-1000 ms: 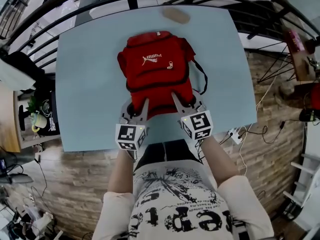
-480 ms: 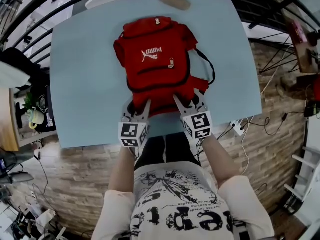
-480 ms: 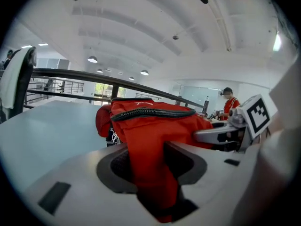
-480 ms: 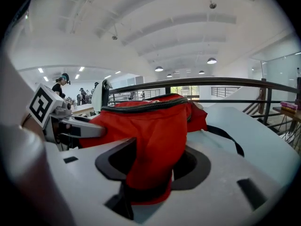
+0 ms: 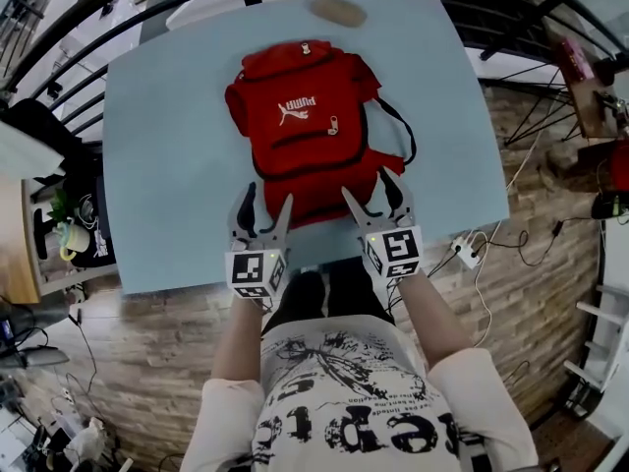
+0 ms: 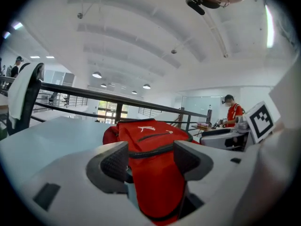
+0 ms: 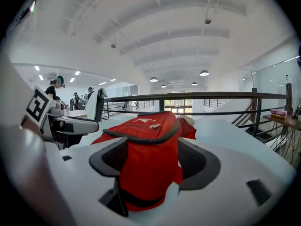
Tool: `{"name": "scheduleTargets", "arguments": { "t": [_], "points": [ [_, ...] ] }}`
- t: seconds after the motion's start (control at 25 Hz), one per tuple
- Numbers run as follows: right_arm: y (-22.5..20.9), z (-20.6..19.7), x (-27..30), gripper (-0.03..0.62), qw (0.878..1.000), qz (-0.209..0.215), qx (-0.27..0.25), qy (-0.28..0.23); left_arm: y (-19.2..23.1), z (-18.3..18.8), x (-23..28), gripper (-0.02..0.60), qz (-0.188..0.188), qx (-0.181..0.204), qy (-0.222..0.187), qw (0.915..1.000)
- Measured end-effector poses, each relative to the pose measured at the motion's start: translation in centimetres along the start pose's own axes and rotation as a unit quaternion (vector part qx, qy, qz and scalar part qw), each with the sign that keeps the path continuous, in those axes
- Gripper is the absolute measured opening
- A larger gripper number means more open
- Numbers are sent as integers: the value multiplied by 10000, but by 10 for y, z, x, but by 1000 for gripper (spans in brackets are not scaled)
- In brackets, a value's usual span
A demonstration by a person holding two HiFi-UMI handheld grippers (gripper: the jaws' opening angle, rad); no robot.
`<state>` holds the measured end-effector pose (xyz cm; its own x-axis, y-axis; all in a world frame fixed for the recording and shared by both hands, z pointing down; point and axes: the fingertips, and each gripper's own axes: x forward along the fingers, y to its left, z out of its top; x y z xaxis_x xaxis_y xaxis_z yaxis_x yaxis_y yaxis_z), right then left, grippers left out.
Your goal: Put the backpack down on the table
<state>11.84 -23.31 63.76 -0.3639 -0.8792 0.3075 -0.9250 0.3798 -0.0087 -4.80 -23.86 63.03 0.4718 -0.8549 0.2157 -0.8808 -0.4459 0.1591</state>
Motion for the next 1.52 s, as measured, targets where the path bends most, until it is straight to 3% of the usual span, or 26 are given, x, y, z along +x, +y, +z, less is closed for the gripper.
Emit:
{"name": "scheduleTargets", "arguments": {
  "t": [0.2, 0.36, 0.44, 0.6, 0.96, 1.12, 1.52],
  "points": [
    [17, 54, -17, 216, 9990, 122, -43, -418, -7, 50, -15, 258, -54, 184, -370, 9991],
    [31, 103, -33, 111, 9964, 188, -164, -805, -14, 95, -35, 95, -108, 285, -678, 9972],
    [37, 127, -39, 66, 9945, 189, -252, -999, -18, 117, -44, 53, -202, 341, -872, 9954],
    [48, 167, -48, -5, 9894, 236, -446, -1362, -23, 161, -62, 32, -181, 581, -1123, 9918],
    [75, 222, -65, -6, 9780, 601, -863, -1800, -26, 222, -96, 23, -44, 985, -1636, 9816],
    [76, 237, -66, -6, 9740, 626, -948, -1962, -27, 242, -105, 21, 54, 969, -1726, 9802],
    [82, 253, -58, -8, 9694, 682, -1096, -2090, -17, 259, -111, 18, 128, 972, -1907, 9767]
  ]
}}
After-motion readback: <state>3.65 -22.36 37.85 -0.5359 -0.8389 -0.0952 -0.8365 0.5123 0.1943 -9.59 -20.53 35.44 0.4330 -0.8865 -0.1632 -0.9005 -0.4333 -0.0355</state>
